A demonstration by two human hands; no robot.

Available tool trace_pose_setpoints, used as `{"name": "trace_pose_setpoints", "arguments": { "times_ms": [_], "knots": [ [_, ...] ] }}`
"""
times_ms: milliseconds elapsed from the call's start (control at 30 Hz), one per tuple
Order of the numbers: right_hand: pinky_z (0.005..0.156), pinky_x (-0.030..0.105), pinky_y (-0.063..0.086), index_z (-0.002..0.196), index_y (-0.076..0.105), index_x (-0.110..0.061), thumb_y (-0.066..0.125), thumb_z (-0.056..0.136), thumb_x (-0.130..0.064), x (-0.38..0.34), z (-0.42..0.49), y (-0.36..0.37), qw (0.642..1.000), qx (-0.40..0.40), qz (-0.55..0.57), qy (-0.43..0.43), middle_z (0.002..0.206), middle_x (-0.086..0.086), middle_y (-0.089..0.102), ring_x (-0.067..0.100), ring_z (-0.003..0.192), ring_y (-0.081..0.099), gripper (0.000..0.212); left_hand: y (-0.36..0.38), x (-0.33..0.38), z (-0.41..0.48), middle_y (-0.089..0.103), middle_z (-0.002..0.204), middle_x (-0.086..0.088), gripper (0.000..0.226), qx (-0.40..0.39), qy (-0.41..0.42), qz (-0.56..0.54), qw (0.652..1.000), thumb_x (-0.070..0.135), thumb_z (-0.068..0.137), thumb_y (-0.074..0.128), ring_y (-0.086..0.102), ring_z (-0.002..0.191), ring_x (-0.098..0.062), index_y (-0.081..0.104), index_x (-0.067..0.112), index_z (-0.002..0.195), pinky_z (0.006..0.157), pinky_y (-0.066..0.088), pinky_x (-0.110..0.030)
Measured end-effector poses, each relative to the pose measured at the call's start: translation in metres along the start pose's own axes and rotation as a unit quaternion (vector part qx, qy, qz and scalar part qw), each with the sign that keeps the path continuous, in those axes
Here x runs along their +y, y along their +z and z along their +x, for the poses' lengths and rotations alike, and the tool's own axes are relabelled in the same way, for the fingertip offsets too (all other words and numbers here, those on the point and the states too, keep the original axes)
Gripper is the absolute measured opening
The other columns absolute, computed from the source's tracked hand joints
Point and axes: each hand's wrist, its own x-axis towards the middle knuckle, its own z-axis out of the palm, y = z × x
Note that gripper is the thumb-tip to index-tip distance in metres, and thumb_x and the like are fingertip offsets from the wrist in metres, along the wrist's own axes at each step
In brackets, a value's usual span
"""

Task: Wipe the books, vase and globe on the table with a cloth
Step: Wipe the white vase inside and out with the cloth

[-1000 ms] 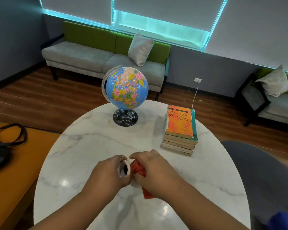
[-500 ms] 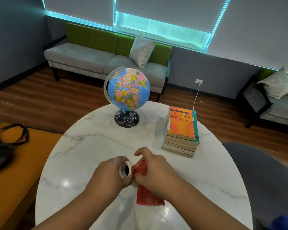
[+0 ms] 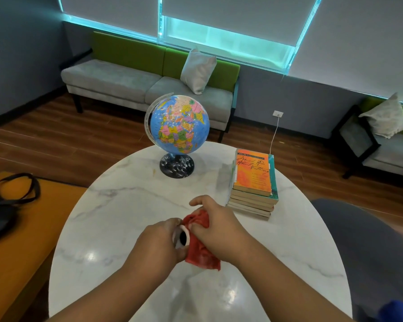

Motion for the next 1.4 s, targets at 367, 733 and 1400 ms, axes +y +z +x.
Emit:
{"name": "trace_pose_setpoints", "arguments": {
  "times_ms": [367,733,1400],
  "knots": [
    [0.083,0.022,0.047,0.113,0.051,-0.039,0.062,0.087,-0.021,0.033,-0.014,-0.004,0.996,0.079,-0.034,0.031,0.109,-0.010,0.059,0.007,0.098,0.055,0.034,-0.002,-0.010,0.002,0.066,0.088,0.014,0.041,0.002,-0.029,-0.031,0.999,0.034,0.068,0.081,0.065,0.078,-0.005,0.065,0.028,0.106,0.074,0.052,-0.021],
    [0.069,0.003,0.036,0.122,0.045,-0.042,0.058,0.087,-0.022,0.024,-0.021,0.013,0.995,0.032,-0.088,-0.046,0.099,-0.019,0.045,-0.001,0.085,0.047,0.042,-0.002,-0.010,0.001,0.067,0.085,0.014,0.037,-0.006,-0.040,-0.038,0.998,0.033,0.069,0.080,0.066,0.077,-0.005,0.065,0.027,0.102,0.072,0.053,-0.023],
    [0.073,0.009,0.042,0.115,0.053,-0.035,0.060,0.085,-0.015,0.048,-0.009,0.005,0.990,0.123,0.001,0.064,0.091,-0.023,0.056,0.004,0.092,0.056,0.037,0.000,-0.028,-0.009,0.065,0.087,0.017,0.038,-0.015,-0.091,-0.084,0.992,0.023,0.068,0.080,0.064,0.071,0.000,0.062,0.029,0.102,0.058,0.046,-0.011]
  ]
}}
